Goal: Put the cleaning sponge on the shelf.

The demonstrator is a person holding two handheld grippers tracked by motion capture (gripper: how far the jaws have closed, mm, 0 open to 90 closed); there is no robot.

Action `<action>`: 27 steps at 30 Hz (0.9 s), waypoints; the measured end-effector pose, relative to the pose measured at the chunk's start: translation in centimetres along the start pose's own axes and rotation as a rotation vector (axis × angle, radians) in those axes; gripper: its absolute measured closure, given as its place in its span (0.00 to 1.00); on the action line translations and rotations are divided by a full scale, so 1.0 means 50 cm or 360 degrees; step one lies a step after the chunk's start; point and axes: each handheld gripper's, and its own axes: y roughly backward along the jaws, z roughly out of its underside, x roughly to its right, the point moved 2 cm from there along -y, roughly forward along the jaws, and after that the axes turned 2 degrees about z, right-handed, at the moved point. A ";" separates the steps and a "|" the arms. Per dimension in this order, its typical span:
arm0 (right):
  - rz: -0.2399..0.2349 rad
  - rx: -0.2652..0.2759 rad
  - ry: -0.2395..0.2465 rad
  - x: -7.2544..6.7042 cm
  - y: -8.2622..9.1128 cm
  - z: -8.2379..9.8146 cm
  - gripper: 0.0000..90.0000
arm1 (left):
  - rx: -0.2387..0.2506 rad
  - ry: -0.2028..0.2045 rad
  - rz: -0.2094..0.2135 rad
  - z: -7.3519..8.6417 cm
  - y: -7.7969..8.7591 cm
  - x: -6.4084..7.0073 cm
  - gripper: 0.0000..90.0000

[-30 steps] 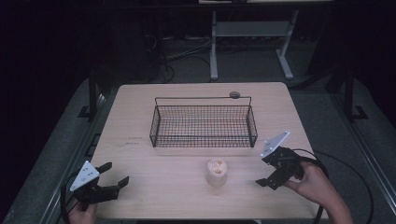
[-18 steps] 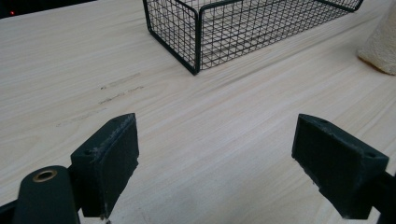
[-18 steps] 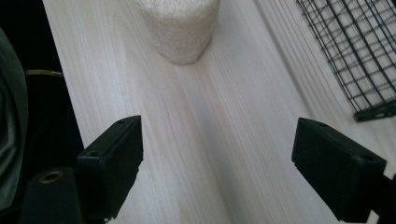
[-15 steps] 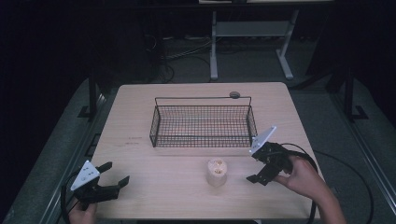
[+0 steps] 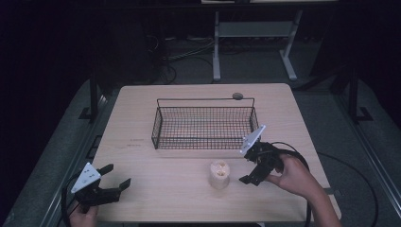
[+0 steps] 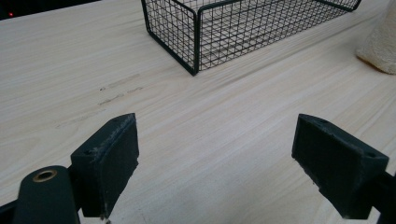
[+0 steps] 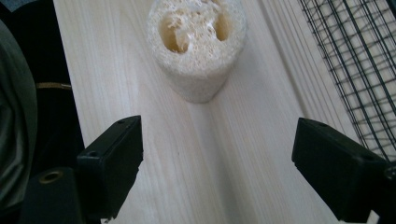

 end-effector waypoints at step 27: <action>-0.0062 -0.0036 0.0089 -0.018 -0.046 -0.073 0.18 | 0.0003 0.0006 0.0013 0.000 -0.002 0.000 0.15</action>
